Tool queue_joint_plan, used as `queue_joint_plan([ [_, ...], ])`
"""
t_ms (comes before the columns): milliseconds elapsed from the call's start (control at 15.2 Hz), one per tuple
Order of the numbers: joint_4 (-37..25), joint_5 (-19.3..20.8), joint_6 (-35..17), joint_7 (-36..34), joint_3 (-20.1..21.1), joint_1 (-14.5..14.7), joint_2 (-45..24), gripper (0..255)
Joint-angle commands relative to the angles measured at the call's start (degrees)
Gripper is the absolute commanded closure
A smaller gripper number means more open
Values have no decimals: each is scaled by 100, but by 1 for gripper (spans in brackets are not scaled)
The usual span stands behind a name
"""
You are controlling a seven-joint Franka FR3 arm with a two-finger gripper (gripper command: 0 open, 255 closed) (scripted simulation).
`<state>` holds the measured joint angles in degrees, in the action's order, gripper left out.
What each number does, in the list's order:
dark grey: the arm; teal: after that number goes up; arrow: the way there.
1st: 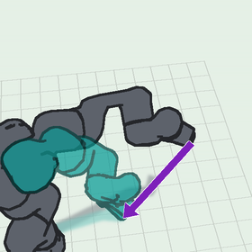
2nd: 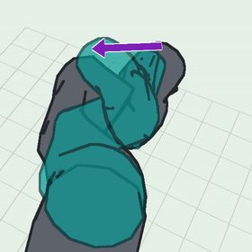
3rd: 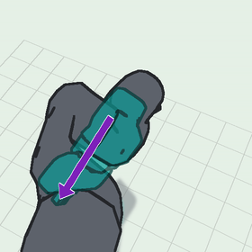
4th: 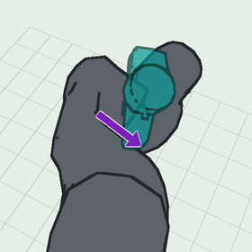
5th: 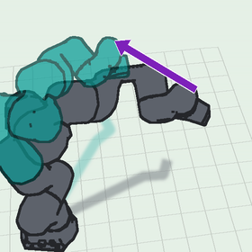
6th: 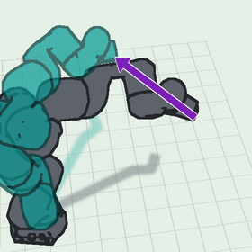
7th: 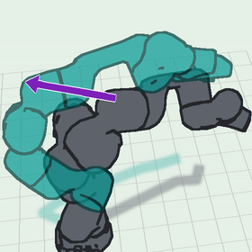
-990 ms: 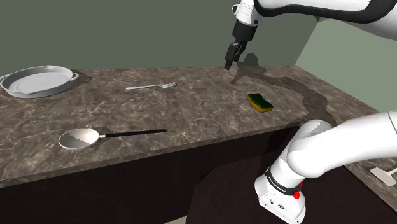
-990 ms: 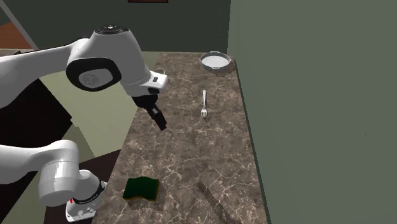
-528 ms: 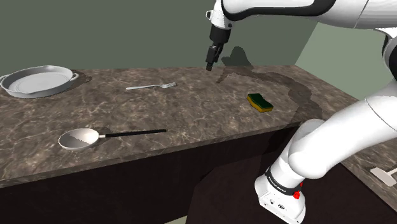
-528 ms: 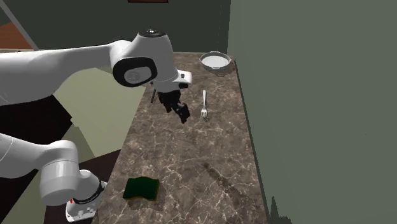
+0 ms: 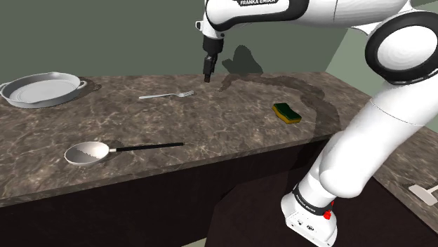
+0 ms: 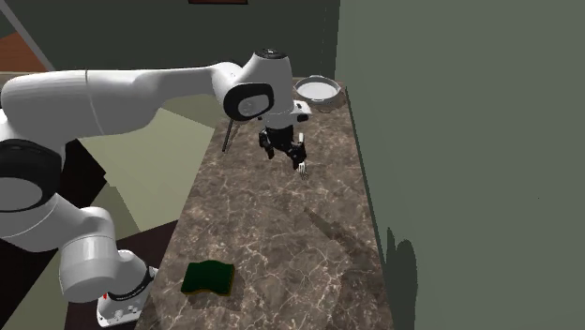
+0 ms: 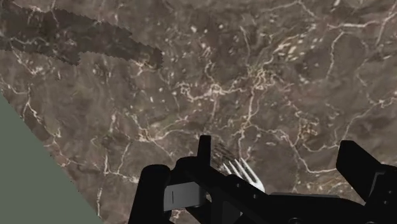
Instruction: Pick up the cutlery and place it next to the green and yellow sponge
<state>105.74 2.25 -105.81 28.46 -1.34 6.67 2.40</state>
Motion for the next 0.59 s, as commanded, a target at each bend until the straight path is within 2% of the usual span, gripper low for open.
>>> queue_joint_plan([
  [0,-421,-9,28,219,33,41,-461,0],
  [528,-2208,66,302,840,295,281,-2240,0],
])
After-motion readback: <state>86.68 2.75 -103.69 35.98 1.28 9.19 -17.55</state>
